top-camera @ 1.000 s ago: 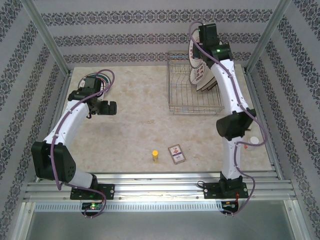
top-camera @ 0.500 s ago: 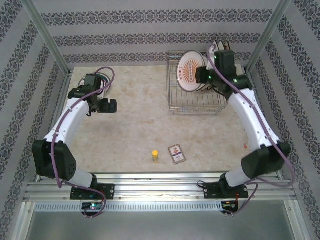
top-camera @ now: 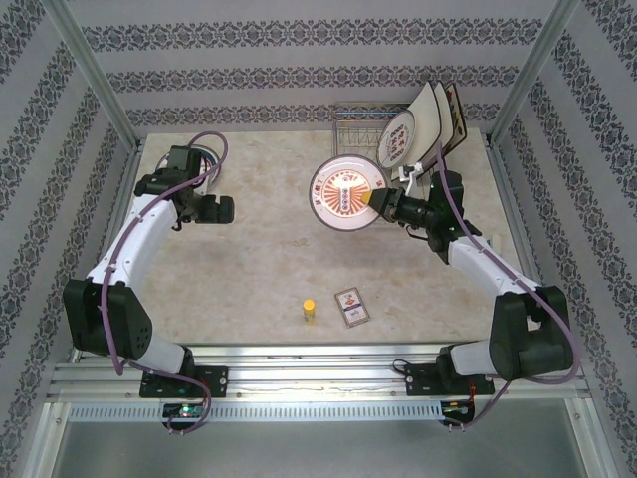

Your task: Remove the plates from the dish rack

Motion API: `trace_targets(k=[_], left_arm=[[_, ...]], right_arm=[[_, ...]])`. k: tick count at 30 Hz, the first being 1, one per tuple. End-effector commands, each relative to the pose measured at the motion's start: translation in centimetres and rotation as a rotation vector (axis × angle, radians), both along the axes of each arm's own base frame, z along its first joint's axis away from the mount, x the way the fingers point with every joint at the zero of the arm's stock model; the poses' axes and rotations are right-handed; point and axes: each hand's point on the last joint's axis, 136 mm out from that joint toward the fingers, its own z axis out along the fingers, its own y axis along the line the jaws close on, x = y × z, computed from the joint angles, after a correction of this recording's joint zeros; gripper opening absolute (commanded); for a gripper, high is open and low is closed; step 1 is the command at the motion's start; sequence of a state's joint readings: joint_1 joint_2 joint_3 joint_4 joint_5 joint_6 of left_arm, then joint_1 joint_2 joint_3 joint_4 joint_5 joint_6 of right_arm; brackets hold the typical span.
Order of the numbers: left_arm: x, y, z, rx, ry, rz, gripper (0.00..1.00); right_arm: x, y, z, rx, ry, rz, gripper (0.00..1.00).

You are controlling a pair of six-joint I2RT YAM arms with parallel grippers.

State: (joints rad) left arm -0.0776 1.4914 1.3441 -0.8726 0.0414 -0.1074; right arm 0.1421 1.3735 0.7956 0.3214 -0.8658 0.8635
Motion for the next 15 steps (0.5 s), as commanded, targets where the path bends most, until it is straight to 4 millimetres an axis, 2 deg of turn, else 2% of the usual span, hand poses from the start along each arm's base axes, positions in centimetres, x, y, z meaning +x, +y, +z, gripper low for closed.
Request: trace_targets(k=[1, 3, 9, 12, 15], left_arm=[[0.0, -1.2, 2.0, -0.041, -0.049, -0.052, 1.0], [0.5, -2.6, 2.8, -0.109, -0.085, -0.089, 1.0], [2.0, -9.1, 7.4, -0.496, -0.288, -0.249, 1.0], [2.7, -12.1, 9.6, -0.73, -0.344, -0.315, 1.0], [3.3, -14.2, 10.3, -0.919, -0.354, -0.344, 1.0]], right_arm=[[0.0, 1.1, 3.1, 0.065, -0.144, 0.059, 0.0], [0.2, 1.3, 2.7, 0.064, -0.135, 0.062, 0.0], [0.9, 2.6, 1.9, 0.063, -0.113, 0.093, 0.0], [1.2, 3.5, 2.2, 0.067, -0.115, 0.11, 0.0], [1.4, 4.6, 2.9, 0.064, -0.132, 0.134, 0.0]])
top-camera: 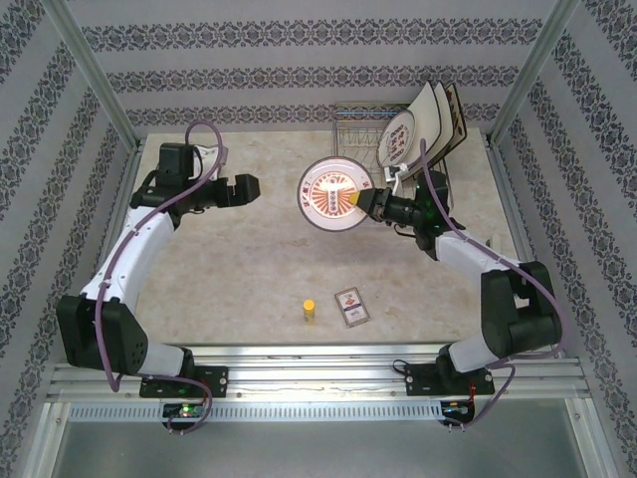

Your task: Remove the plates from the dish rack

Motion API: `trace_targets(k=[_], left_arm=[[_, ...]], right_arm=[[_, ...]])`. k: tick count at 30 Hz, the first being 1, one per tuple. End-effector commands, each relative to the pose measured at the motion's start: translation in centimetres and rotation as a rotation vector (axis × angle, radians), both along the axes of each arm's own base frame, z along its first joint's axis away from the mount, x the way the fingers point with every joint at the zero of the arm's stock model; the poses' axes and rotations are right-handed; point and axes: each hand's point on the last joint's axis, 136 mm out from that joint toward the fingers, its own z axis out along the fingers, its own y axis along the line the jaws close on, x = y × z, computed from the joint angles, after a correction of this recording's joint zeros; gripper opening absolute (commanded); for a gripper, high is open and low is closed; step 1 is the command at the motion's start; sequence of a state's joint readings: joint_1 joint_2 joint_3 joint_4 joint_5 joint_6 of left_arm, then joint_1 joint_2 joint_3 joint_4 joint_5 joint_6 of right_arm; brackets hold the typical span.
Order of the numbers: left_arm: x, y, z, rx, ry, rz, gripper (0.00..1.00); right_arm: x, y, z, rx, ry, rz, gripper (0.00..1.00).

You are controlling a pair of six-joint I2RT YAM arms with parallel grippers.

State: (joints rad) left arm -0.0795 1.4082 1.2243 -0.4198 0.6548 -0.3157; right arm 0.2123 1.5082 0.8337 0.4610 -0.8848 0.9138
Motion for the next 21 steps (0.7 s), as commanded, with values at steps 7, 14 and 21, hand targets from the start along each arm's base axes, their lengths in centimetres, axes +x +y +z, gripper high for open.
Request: trace_targets(k=[7, 14, 21], left_arm=[[0.8, -6.2, 1.7, -0.348, -0.042, -0.176, 1.0], [0.8, -7.0, 0.7, -0.409, -0.024, -0.188, 0.85], [0.9, -6.9, -0.7, -0.395, 0.002, -0.178, 0.38]], right_arm=[[1.3, 4.6, 4.6, 0.043, -0.137, 0.11, 0.0], [2.3, 6.9, 4.8, 0.058, -0.134, 0.143, 0.0], [2.7, 7.7, 5.0, 0.066, -0.136, 0.154, 0.0]])
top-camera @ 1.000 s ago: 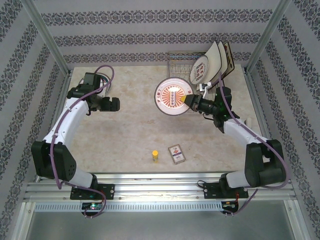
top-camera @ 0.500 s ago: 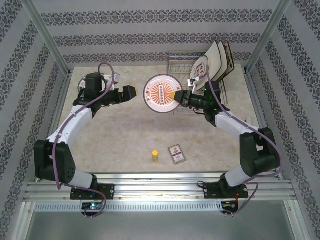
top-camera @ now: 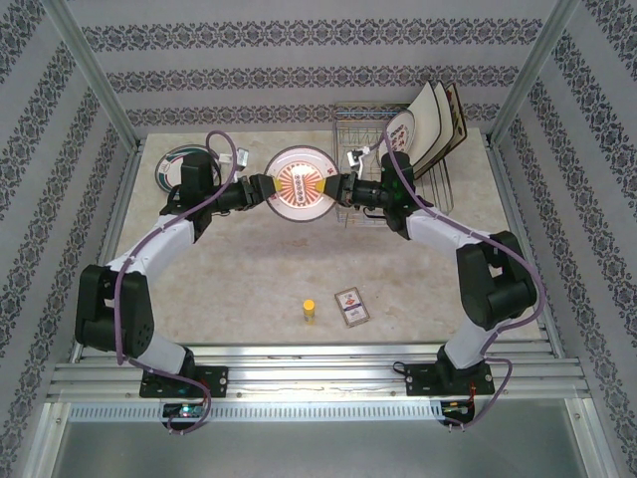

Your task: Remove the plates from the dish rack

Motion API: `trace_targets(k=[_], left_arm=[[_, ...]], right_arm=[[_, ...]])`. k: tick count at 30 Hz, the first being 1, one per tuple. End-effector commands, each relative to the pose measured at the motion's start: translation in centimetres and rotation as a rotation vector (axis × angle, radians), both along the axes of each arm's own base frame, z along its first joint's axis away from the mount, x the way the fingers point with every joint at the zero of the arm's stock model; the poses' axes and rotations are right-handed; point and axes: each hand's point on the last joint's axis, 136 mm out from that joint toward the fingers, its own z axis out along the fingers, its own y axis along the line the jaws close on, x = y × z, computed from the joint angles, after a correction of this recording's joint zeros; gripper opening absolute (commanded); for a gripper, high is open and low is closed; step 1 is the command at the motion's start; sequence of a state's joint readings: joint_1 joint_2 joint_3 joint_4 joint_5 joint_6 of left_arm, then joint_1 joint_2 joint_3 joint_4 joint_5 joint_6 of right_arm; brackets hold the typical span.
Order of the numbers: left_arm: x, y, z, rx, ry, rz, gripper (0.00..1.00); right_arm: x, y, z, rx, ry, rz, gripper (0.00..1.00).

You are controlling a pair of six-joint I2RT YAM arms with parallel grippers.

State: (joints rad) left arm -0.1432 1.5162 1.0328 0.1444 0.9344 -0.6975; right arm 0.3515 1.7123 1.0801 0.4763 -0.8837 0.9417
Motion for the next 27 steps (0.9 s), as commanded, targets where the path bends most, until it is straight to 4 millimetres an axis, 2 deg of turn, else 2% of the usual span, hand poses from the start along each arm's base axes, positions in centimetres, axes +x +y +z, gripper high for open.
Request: trace_targets(k=[1, 4, 8, 10, 11, 13, 15, 16, 18, 19, 20, 24, 27], left_arm=[[0.1, -0.6, 0.2, -0.012, -0.036, -0.026, 0.34], [0.2, -0.7, 0.0, -0.016, -0.03, -0.03, 0.24], [0.5, -0.7, -0.1, -0.021, -0.027, -0.03, 0.01], [0.6, -0.7, 0.0, -0.021, -0.032, -0.029, 0.0], [0.7, -0.8, 0.1, -0.023, -0.035, -0.03, 0.0], [0.9, -0.7, 0.1, -0.021, -0.038, -0.024, 0.0], [1.2, -0.4, 0.2, -0.018, -0.041, -0.008, 0.0], [1.4, 0.0, 0.4, -0.019, -0.047, 0.005, 0.0], [2.0, 0.7, 1.0, -0.033, -0.058, 0.029, 0.0], [2.3, 1.2, 1.4, -0.041, -0.065, 0.041, 0.0], [2.5, 1.6, 1.7, -0.05, -0.071, 0.053, 0.0], [3.6, 4.6, 2.8, -0.081, -0.089, 0.125, 0.0], [4.6, 8.5, 2.8, -0.105, -0.086, 0.239, 0.0]], right_arm=[[0.4, 0.8, 3.3, 0.048, -0.104, 0.021, 0.0], [0.5, 1.1, 3.3, 0.048, -0.102, 0.026, 0.0], [0.6, 1.3, 3.1, 0.039, -0.099, 0.027, 0.0], [0.8, 1.4, 2.6, -0.002, -0.084, 0.018, 0.0], [0.8, 1.4, 2.2, -0.024, -0.079, 0.013, 0.04], [1.0, 1.1, 1.7, -0.09, -0.075, -0.005, 0.29], [1.1, 0.4, 1.4, -0.171, -0.077, -0.035, 0.44], [1.3, -0.2, 1.3, -0.208, -0.076, -0.051, 0.57], [1.6, -1.6, 1.4, -0.286, -0.078, -0.088, 0.76], [1.7, -2.6, 1.3, -0.342, -0.076, -0.114, 0.91], [1.9, -3.7, 1.2, -0.396, -0.075, -0.142, 0.98], [2.0, -9.5, 0.9, -0.674, -0.069, -0.276, 0.98], [1.3, -14.6, 0.9, -0.916, -0.063, -0.361, 0.98]])
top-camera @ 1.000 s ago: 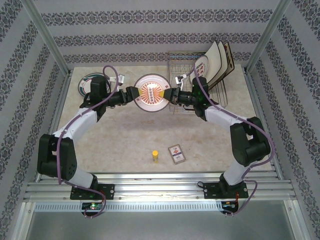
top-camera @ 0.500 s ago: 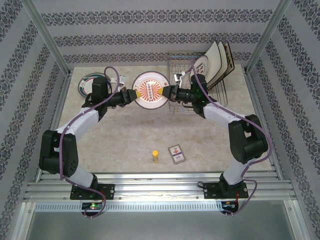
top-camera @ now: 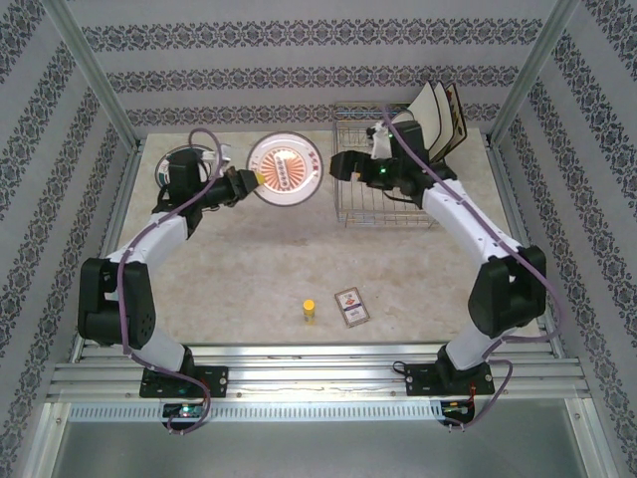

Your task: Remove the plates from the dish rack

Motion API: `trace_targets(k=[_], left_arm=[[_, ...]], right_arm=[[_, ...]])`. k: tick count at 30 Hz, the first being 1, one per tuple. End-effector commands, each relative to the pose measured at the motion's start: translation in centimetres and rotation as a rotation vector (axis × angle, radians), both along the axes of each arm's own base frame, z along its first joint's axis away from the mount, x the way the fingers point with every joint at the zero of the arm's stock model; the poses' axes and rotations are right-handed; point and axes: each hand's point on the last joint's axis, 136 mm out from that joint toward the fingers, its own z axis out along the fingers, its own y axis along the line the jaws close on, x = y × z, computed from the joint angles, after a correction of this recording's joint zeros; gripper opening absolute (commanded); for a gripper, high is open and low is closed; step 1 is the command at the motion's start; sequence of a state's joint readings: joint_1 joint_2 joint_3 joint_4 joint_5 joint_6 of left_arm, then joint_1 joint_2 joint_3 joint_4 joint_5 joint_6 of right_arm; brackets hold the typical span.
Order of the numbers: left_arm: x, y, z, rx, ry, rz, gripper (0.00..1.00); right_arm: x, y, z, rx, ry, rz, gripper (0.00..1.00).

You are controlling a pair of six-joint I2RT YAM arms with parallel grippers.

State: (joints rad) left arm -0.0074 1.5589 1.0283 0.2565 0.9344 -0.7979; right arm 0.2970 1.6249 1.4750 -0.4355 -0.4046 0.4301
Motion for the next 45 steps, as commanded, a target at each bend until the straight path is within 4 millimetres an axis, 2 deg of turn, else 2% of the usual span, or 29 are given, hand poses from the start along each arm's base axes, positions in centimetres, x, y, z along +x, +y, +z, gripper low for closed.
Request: trace_targets(k=[1, 3, 8, 12, 15, 22, 27, 34, 45], left_arm=[[1.4, 4.4, 2.7, -0.045, -0.097, 0.126, 0.0], [2.0, 8.1, 2.0, -0.061, -0.076, 0.247, 0.0], [2.6, 16.1, -0.5, -0.063, -0.009, 0.519, 0.0], [3.1, 20.7, -1.9, -0.075, 0.032, 0.678, 0.0], [3.9, 23.1, -2.8, -0.08, 0.056, 0.76, 0.0], [6.3, 26.1, -6.1, -0.056, 0.121, 0.85, 0.0], [8.2, 27.1, -8.2, -0.058, 0.16, 0.859, 0.0], [9.8, 28.1, -10.9, -0.019, 0.214, 0.874, 0.0], [11.8, 27.9, -13.8, 0.018, 0.274, 0.853, 0.0]], right_arm=[[-2.3, -7.6, -1.3, -0.381, 0.041, -0.126, 0.98], [-2.8, -9.8, -1.0, -0.434, 0.042, -0.171, 0.98], [-4.4, -12.6, -1.7, -0.526, 0.071, -0.215, 0.98], [-5.2, -14.2, -2.9, -0.615, 0.126, -0.222, 0.98], [-5.4, -14.6, -3.3, -0.631, 0.143, -0.218, 0.98], [-5.5, -14.4, -3.2, -0.618, 0.141, -0.203, 0.98], [-5.3, -14.2, -3.3, -0.615, 0.141, -0.199, 0.98], [-4.9, -14.2, -4.2, -0.623, 0.159, -0.191, 0.98], [-4.6, -14.0, -4.7, -0.633, 0.166, -0.185, 0.98]])
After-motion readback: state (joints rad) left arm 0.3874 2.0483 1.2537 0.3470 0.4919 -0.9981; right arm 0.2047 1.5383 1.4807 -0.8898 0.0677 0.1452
